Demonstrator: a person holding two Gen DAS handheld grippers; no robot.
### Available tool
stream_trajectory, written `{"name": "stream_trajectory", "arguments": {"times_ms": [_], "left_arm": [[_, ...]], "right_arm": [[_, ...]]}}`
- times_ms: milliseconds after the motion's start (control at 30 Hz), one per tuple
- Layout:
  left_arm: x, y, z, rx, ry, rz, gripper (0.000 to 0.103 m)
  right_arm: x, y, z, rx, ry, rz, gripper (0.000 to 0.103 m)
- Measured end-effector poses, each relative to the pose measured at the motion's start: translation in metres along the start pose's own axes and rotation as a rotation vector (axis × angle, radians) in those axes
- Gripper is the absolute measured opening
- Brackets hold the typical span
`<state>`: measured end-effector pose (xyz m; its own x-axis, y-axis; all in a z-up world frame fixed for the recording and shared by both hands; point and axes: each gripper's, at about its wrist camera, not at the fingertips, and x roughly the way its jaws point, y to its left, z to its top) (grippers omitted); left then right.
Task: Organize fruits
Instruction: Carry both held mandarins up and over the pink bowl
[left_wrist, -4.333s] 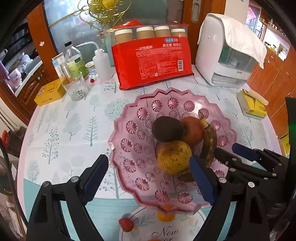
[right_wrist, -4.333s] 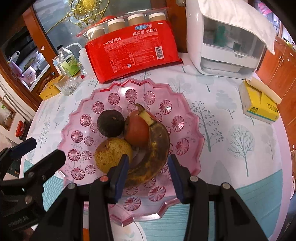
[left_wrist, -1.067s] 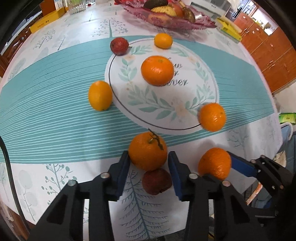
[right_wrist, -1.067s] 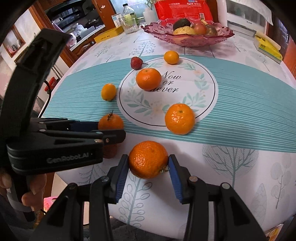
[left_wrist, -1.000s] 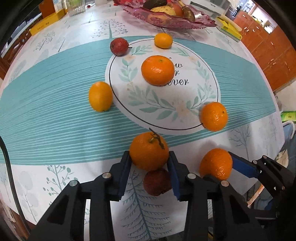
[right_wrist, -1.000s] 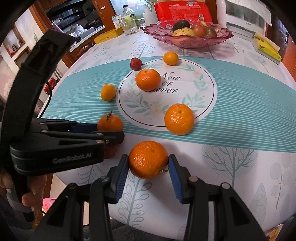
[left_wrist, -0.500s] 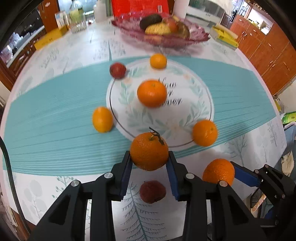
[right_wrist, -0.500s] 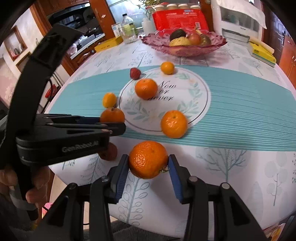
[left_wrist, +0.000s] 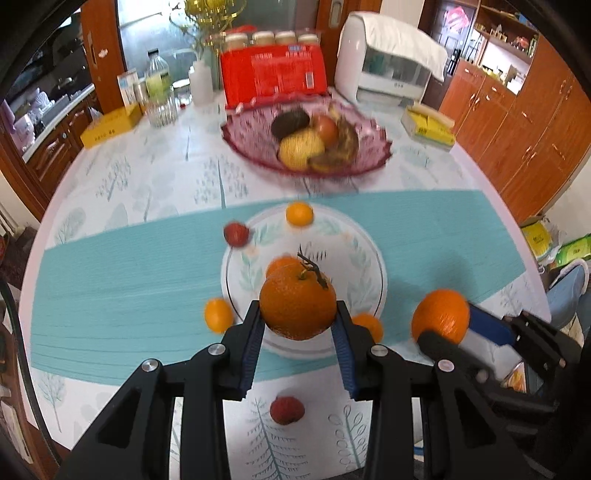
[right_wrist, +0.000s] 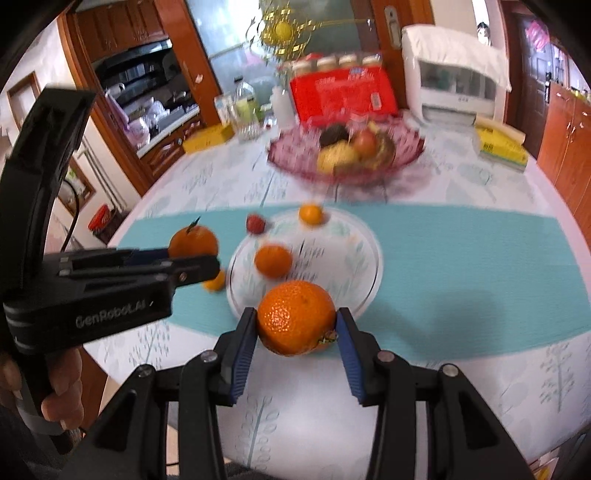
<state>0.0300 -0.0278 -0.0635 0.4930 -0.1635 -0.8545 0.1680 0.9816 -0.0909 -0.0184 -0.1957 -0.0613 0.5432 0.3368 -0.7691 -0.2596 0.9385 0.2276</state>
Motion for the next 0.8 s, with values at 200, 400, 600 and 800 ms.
{"name": "stream_trajectory", "arguments": {"times_ms": [200, 400, 600, 800], "left_arm": [[-0.024, 0.004, 0.042, -0.008, -0.063, 0.0, 0.035], [-0.049, 0.005, 0.098, 0.001, -0.145, 0.021, 0.035], [-0.045, 0.009, 0.161, 0.003, -0.169, 0.045, 0.035], [-0.014, 0.015, 0.208, -0.011, -0.162, 0.084, 0.036]], "right_arm": [[-0.021, -0.012, 0.054, -0.004, -0.082, -0.018, 0.043], [-0.035, -0.026, 0.118, -0.039, -0.143, -0.035, 0.043], [-0.028, -0.043, 0.189, -0.088, -0.176, -0.09, 0.043], [-0.004, -0.067, 0.246, -0.059, -0.184, -0.098, 0.043]]}}
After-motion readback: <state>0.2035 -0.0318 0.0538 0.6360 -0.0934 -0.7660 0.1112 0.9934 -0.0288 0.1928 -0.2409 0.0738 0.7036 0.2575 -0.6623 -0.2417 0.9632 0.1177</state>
